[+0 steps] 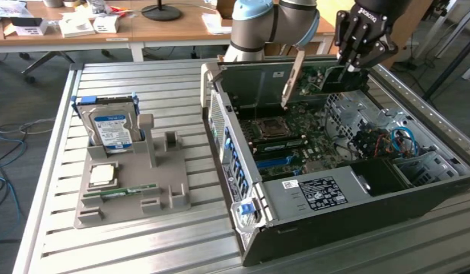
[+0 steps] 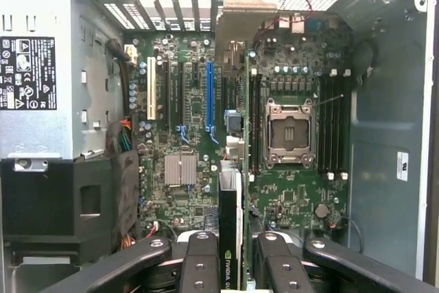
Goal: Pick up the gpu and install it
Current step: 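Insert the gpu into the slot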
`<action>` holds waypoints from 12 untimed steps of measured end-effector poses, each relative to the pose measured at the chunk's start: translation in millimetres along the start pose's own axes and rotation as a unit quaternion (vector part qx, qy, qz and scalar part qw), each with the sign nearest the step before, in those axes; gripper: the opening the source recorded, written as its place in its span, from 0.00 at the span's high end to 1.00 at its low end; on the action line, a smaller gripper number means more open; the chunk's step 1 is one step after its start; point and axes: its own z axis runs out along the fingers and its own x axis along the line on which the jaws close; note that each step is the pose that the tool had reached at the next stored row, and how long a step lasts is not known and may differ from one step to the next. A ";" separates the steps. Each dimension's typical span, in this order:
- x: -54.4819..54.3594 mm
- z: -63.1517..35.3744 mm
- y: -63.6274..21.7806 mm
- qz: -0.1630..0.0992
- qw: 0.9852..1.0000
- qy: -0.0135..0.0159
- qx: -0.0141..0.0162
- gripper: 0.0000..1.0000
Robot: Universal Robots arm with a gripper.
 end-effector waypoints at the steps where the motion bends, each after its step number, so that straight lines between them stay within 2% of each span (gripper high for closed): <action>1: 0.1 0.7 0.2 0.000 1.000 0.000 0.000 0.74; 8: 0.3 8.3 1.5 -0.002 1.000 0.000 0.000 0.74; 10: 0.8 22.1 1.2 -0.002 1.000 0.000 0.000 0.74; 12: 0.8 22.5 1.2 -0.002 1.000 0.000 0.000 0.74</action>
